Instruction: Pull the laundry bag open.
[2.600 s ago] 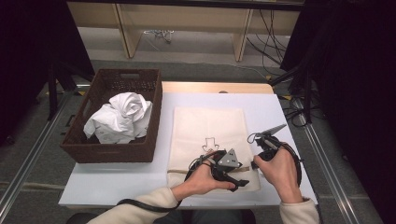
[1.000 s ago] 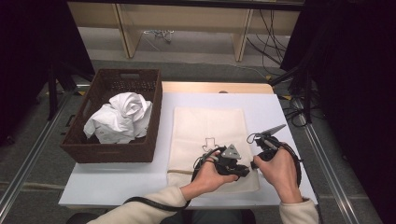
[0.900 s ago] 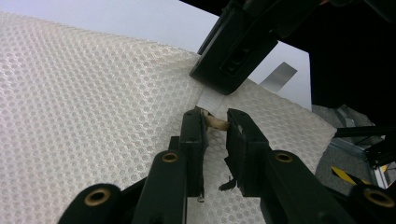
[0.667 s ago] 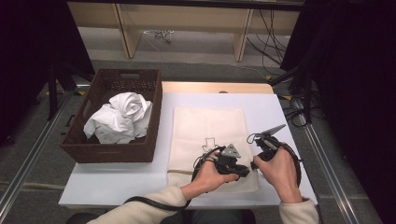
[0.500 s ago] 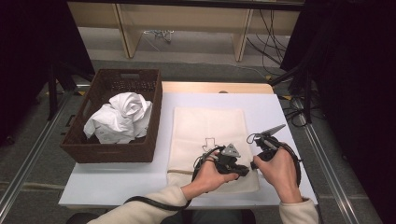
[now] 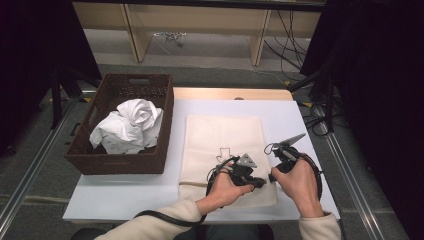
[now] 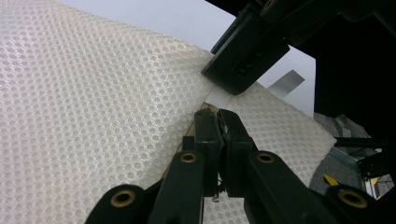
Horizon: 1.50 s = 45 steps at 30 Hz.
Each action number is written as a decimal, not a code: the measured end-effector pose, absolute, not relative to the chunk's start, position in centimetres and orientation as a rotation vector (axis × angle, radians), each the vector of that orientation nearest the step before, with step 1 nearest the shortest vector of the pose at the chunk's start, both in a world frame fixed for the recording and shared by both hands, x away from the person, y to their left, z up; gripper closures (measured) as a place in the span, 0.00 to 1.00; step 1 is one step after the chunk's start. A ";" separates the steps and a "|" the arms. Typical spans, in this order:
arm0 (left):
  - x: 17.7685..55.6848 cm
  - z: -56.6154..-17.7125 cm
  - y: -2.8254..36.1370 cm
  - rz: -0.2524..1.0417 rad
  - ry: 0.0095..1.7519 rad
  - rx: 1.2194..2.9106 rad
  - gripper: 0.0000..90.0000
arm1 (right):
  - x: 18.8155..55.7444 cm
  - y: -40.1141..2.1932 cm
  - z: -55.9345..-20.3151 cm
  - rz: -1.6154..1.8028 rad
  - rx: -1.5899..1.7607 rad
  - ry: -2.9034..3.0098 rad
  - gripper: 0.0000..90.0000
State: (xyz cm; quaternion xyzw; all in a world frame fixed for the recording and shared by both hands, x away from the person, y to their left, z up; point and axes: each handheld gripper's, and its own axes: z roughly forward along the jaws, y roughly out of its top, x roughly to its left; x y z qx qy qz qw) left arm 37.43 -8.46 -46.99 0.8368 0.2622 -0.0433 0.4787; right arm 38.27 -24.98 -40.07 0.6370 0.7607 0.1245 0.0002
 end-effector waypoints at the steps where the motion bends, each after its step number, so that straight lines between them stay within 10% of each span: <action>1: 37.4 -46.9 -8.4 -0.102 0.646 2.044 0.96 | 38.3 -25.0 -40.1 0.393 2.006 2.382 0.94; 45: 36.7 -45.9 -6.3 -0.103 0.675 2.030 0.96 | 38.4 -24.9 -40.8 0.357 2.033 2.388 0.94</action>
